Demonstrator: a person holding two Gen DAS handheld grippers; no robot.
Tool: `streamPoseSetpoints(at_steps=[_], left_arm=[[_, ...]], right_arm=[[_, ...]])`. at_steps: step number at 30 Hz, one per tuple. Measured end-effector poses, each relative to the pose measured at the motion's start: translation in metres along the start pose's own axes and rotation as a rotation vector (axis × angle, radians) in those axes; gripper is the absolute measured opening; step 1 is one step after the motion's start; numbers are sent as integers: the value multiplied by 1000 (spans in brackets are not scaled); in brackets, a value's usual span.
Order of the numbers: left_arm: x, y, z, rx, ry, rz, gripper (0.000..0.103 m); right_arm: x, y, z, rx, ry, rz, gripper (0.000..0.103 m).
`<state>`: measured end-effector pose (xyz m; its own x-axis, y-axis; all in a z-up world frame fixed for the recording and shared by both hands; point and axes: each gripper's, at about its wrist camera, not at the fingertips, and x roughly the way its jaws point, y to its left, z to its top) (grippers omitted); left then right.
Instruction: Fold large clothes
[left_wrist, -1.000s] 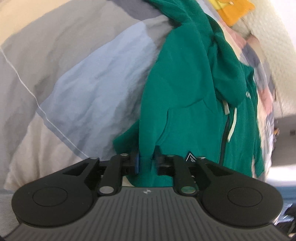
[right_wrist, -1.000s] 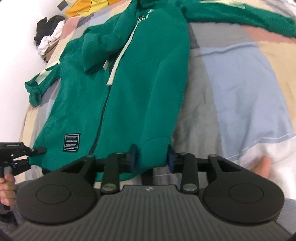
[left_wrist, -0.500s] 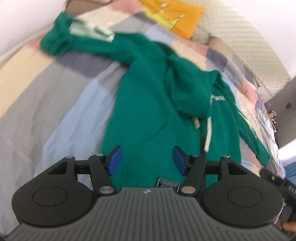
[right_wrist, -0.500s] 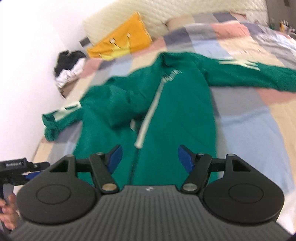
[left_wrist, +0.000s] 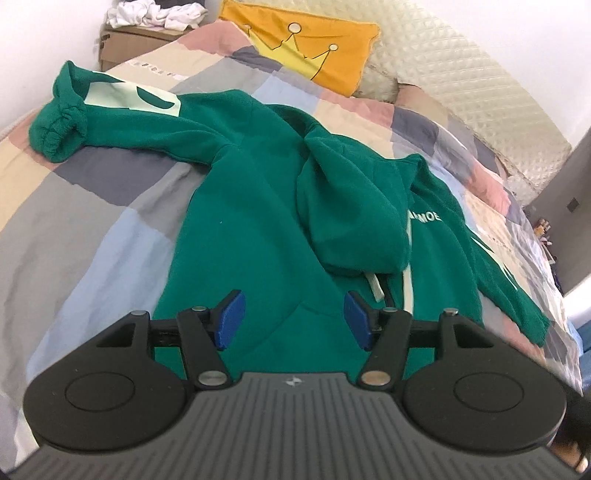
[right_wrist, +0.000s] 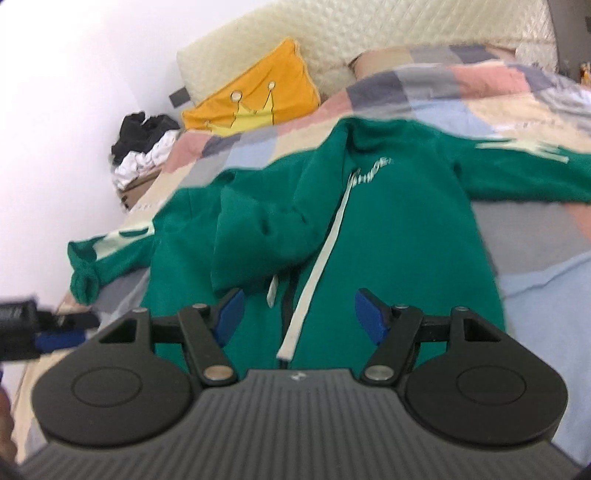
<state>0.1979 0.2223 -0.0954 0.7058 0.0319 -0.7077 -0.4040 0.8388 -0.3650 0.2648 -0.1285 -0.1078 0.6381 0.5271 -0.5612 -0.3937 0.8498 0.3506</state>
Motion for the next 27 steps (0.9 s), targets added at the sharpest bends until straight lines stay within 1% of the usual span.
streamPoseSetpoints(at_steps=[4,6,12,13,14,16,18,20,22,24,26,27], left_arm=[[31,-5,20,-14,11,23,65],[45,-7,32,-22,15,31,66],[96,-14,66,-44,30,55,70],[105,-15,71,-48,32,47,70],[114,-15,78,-66,31,19,70],[133,-12,91,-134,36,-35,71],[149,-12,104,-194,42,-56,73],[166,-16,117,-220,40,-70,73],[184,-22,131,-216,29,-72,75],[203,-31,145,-188,25,-82,75],[222,-39,157,-165,5,-69,76],[232,-42,163,-157,13,-62,76]], right_arm=[[2,2,-4,-30,-6,-2,69],[5,1,-6,-32,-4,-16,68],[16,-11,-11,30,18,-68,69],[18,-12,-12,33,19,-73,68],[19,-12,-12,31,17,-79,68],[22,-12,-12,20,10,-94,68],[25,-11,-12,12,-3,-104,68],[29,-11,-9,9,-25,-111,68],[34,-13,-7,2,-47,-131,68],[37,-17,-5,3,-66,-145,68],[41,-22,-5,12,-79,-154,68],[44,-24,-4,18,-80,-159,68]])
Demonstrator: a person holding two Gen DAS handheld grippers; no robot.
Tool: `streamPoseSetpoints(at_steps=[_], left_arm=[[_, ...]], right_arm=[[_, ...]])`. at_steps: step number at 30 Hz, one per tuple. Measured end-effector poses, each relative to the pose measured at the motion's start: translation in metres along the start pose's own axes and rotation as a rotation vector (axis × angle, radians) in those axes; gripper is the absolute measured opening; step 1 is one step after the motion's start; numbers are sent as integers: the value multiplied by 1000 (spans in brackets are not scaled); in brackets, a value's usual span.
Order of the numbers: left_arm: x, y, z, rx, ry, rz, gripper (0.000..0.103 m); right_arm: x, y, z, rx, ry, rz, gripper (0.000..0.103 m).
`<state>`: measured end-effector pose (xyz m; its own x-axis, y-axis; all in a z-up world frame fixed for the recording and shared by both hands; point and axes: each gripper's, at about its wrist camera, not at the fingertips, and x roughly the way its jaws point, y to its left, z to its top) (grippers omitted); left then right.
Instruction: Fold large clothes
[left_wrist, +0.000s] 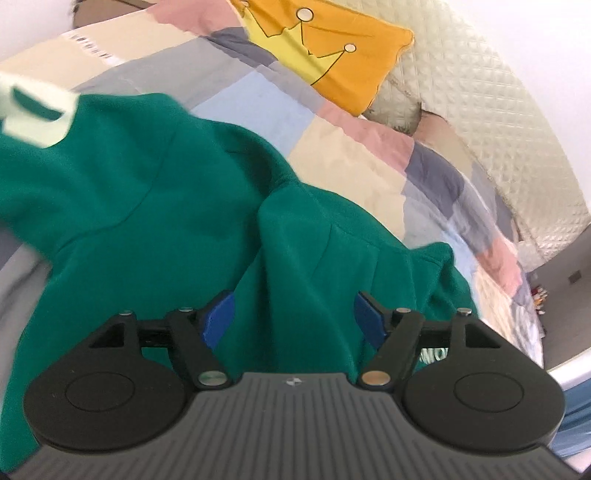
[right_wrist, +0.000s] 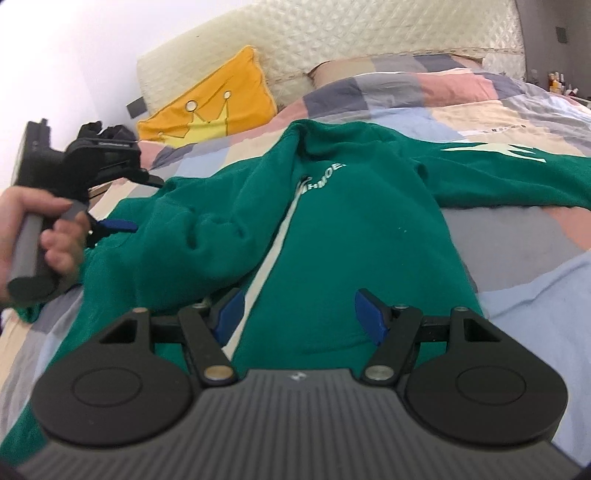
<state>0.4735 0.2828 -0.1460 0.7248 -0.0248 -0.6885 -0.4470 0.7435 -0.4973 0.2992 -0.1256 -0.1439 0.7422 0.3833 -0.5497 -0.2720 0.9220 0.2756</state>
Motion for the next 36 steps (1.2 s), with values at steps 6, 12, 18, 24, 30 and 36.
streamPoseSetpoints(at_steps=[6,12,18,24,30,36], left_arm=[[67,-18,32,45,1,57,76],[123,-23,63,56,-12,165,74],[151,-37,81,81,-26,206,10],[135,-73,110,112,-185,213,8],[151,-84,131,143,-192,229,8],[146,-69,117,161,-144,201,36]], right_arm=[[13,-8,1,46,-14,-25,68],[31,-7,0,36,-13,-46,68],[37,-13,2,66,-14,-60,68],[32,-17,3,91,-32,-56,68],[32,-20,3,96,-34,-60,68],[32,-20,5,89,-48,-45,68]])
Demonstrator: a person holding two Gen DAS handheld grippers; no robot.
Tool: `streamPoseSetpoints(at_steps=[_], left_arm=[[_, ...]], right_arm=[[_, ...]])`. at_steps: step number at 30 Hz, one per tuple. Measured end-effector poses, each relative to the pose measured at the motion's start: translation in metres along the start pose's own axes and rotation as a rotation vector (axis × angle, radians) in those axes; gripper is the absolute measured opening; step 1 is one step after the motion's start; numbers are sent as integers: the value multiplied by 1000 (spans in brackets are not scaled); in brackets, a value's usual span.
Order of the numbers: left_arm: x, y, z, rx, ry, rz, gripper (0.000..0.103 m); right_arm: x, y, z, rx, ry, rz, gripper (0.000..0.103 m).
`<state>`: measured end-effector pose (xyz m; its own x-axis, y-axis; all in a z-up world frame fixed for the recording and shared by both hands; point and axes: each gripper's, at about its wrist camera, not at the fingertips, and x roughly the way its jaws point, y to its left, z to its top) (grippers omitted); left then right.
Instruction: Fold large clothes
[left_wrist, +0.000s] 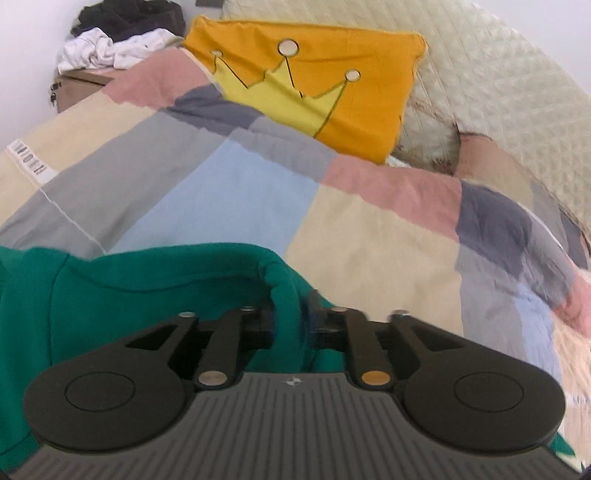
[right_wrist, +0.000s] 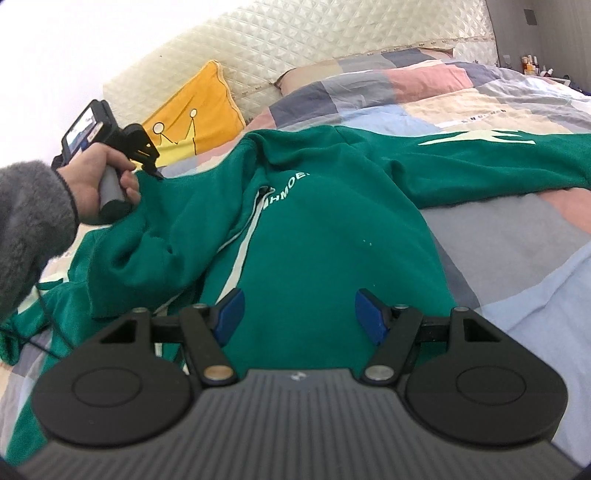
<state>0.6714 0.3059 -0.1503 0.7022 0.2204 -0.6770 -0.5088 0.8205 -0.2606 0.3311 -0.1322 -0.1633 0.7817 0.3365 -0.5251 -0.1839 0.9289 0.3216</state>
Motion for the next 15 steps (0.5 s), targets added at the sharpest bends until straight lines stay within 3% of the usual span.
streamPoseSetpoints(at_steps=[1,4,10,15], left_arm=[[-5,1,-4,17,14,2,41],[-32,2,-22,90,52,-37,43],[-120,-1,-57,256,17,-91,47],[-201,16,-105,246,-25,-152,47]], right_arm=[[0,0,0,-1,1,2,68],[-1,0,-1,-3,4,19,68],[-10,4,2,-22,-26,26,68],[-19,5,2,-34,-30,35,68]])
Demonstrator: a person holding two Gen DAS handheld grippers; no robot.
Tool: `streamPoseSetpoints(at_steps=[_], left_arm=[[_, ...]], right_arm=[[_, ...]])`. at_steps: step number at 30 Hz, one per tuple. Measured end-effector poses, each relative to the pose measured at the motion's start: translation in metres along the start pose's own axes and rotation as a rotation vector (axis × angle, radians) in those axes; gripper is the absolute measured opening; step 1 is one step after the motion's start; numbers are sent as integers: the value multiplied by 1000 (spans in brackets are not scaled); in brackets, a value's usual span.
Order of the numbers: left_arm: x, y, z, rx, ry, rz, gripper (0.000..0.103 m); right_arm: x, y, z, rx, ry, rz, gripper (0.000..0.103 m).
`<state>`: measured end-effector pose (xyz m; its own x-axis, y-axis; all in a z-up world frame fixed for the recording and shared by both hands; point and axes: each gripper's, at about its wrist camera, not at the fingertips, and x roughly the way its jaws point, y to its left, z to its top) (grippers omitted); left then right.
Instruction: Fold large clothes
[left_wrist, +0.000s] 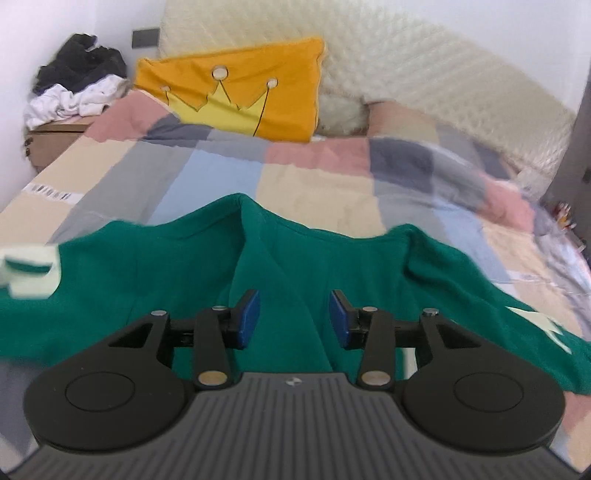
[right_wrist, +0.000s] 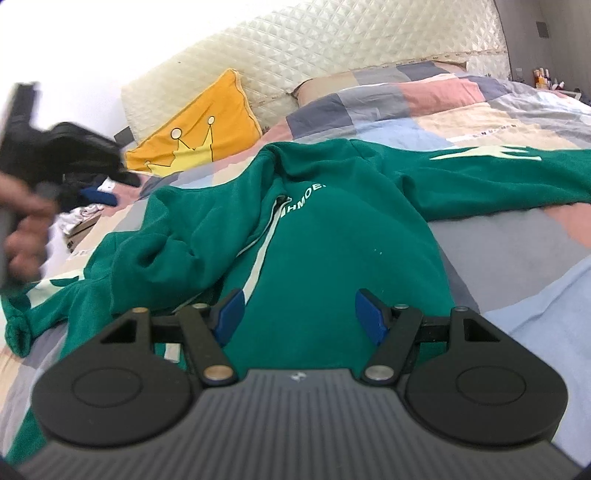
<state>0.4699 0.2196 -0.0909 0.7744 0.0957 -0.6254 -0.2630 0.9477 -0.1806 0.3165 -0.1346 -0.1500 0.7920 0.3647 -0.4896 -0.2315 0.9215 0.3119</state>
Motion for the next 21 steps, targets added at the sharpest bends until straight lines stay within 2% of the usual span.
streamPoseSetpoints(at_steps=[3,8,12,16,21], left_arm=[[-44,-4,-36,7,-15,-18,47],[-103,-13,-89,74,-42,2,47],[-146,-22,-130,117,-51,1,47],[-175,-33,-157,198,-86,-3,48],[-189,-26,-187,167,-95,-32,48]], right_arm=[[-7,2,1,-16,-14,-1,68],[-27,6,-4,-57,-43,20,68],[-37,10,-13,-90,-16,25,68],[-55,16,-16,-144,-45,20,68],[-73,21,-20,-172,-56,13,68]])
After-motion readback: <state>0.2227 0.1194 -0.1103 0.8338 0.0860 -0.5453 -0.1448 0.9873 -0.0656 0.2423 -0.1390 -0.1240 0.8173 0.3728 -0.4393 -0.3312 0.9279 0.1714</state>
